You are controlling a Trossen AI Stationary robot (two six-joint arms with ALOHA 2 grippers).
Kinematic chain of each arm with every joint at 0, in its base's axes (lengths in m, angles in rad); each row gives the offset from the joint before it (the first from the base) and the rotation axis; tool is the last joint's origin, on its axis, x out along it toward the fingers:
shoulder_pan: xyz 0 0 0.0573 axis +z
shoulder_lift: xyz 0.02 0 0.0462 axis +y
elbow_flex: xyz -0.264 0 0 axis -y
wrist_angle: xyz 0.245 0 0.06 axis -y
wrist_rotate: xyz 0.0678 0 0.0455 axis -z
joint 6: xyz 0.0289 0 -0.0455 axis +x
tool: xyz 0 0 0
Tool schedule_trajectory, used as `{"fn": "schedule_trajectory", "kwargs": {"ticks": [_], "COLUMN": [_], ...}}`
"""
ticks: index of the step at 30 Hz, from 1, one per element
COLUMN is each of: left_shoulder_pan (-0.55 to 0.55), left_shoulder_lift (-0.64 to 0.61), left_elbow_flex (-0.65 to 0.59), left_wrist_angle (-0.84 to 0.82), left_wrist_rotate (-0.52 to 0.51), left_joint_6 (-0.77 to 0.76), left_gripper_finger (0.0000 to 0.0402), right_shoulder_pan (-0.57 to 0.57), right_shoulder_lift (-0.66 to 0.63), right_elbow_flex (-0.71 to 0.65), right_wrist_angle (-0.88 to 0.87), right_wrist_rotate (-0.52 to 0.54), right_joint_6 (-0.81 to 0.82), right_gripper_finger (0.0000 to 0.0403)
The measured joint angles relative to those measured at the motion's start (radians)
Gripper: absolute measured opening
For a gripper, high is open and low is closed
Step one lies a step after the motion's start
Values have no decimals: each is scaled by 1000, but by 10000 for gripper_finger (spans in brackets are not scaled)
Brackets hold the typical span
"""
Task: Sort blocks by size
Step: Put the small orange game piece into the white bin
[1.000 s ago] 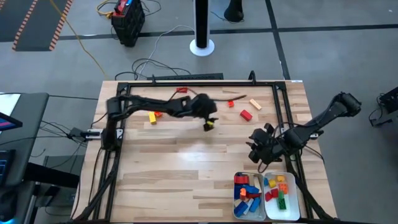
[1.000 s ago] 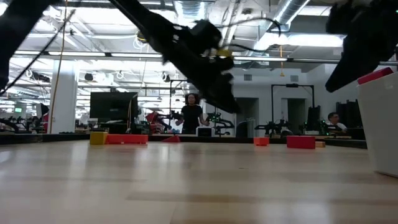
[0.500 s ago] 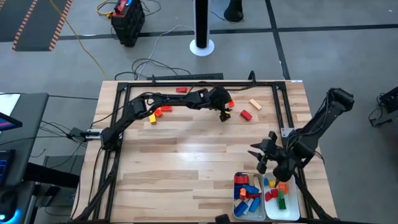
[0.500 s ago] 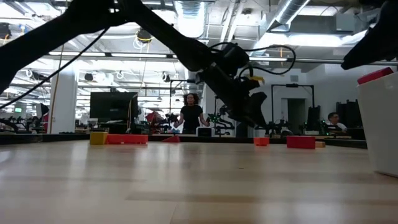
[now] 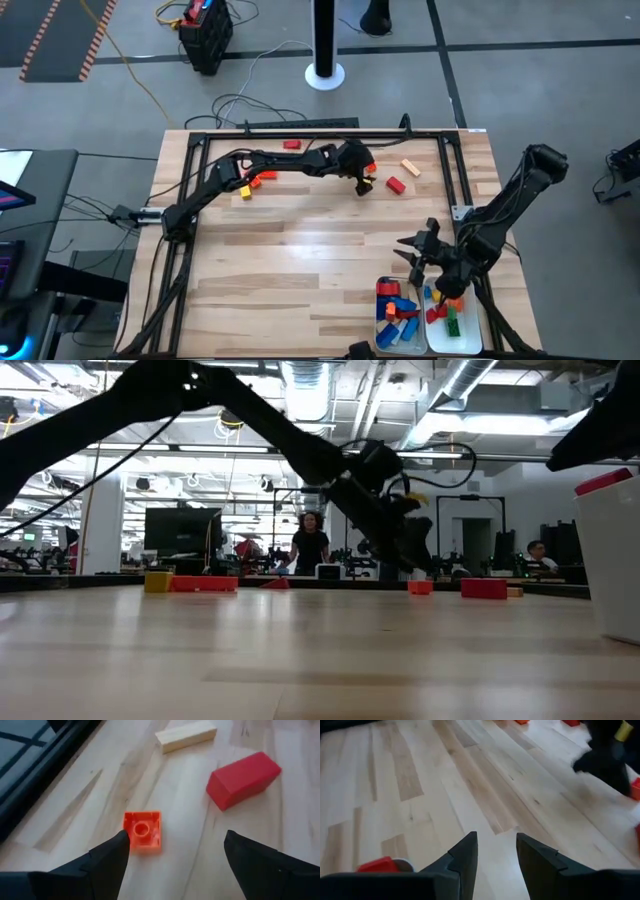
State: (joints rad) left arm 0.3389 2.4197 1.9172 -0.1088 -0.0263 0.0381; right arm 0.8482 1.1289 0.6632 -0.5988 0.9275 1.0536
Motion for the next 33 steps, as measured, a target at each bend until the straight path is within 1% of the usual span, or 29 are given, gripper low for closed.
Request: {"fn": "schedule_trajectory", "kwargs": {"ticks": [3,8,10,12,14,16,20,24,29,33], "left_shoulder_pan": [5,22,27,30,30,25,19,18,16,15], "left_shoulder_lift": [25,20,20,26,49,57,59,74,87,83], "left_elbow_flex": [-1,-2,-3,-4,5,4,8,24,78,81], "left_wrist_angle": [62,114,106,97,119,100,136,86,11,12], "left_wrist_rotate": [-25,-70,-54,-15,-2,-16,-22,-23,-23,-21], "left_joint_6": [-27,-27,-24,-14,-3,24,60,112,173,159], "left_gripper_finger": [314,303,298,295,294,293,293,287,251,207], "right_shoulder_pan": [0,3,3,3,3,2,4,6,8,8], "right_shoulder_lift": [4,4,4,4,4,4,4,4,4,4], "right_elbow_flex": [0,0,0,0,1,1,1,1,1,1], "right_wrist_angle": [39,74,74,75,83,91,96,120,124,126], "right_wrist_rotate": [1,3,3,3,3,3,3,3,3,3], "right_joint_6": [-22,-42,-43,-47,-60,-68,-68,-87,-94,-94], "right_gripper_finger": [162,162,162,162,162,162,162,162,162,162]}}
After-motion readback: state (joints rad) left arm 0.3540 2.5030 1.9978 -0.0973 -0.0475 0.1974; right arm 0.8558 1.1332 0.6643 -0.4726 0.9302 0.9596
